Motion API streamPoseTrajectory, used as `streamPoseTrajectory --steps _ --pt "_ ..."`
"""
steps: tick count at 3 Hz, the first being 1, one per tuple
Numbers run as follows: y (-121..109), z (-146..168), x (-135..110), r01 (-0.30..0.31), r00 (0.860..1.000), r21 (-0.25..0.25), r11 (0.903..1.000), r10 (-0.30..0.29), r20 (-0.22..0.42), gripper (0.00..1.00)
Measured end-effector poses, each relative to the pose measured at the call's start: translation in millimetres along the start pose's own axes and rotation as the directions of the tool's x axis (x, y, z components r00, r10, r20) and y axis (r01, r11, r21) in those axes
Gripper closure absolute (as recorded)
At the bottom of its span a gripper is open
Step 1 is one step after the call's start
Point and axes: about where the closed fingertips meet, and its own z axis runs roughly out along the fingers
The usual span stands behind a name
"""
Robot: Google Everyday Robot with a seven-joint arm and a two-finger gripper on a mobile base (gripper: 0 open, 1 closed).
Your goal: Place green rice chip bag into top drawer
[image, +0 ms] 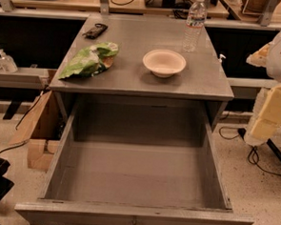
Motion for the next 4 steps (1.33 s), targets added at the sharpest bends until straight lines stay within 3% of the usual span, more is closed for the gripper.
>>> streamPoseTrajectory --steps 1,2,3,4 --pt "0 0 0 0.000 1.000 0.000 1.0000 0.000 0.000 0.00" --pt "-14 8 -7 0.032 0.998 0.056 0.9979 -0.035 0.049 0.00" --pt "-37 35 -16 0.150 0.979 0.152 0.9769 -0.168 0.112 0.00" --pt "-92 56 -63 0.268 0.911 0.303 0.9145 -0.343 0.228 0.00"
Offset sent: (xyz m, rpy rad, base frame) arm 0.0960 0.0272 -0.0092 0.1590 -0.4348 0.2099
